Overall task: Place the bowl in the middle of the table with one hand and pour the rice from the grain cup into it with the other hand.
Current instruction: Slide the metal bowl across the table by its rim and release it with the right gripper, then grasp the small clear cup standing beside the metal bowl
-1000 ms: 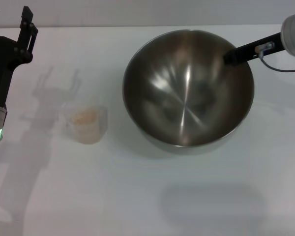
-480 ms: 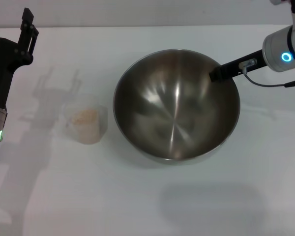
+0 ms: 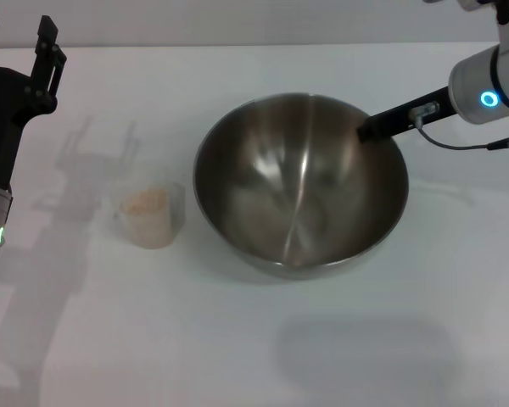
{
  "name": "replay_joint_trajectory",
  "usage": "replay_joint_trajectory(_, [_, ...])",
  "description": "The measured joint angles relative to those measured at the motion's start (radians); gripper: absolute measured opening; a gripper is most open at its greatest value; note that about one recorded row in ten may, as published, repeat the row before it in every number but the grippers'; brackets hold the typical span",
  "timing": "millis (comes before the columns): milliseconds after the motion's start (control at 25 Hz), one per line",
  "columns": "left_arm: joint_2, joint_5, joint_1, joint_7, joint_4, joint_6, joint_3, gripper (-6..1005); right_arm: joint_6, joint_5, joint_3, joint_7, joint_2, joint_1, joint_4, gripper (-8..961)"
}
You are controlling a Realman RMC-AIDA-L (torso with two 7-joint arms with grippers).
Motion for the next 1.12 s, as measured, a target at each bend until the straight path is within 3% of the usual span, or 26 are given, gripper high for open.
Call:
replay_joint_trajectory(200, [0.0,0.001,0.002,0.0,-0.001,0.002,0.001,668,-0.01,-0.047,-0.034,-0.001,0.001,0.01,-0.005,81])
replay_joint_trajectory(400, [0.0,0.002,0.011,0.0,-0.009,0.004,0.001,667,-0.012,-0.055,-0.045,-0.001,0.0,0.009,-0.047,307])
replay_joint_trajectory(760, [0.0,0.002,0.025,0.0,-0.017,0.015,0.001,668,-0.019,-0.095,-0.048,-0.016,0.001,-0.023,-0.227,347])
replay_joint_trajectory(1120, [0.002,0.0,0.046,0.0,-0.017,0.018,-0.002,668,-0.303,-0.087,-0.072,-0.029,0.007,-0.07,-0.275,347])
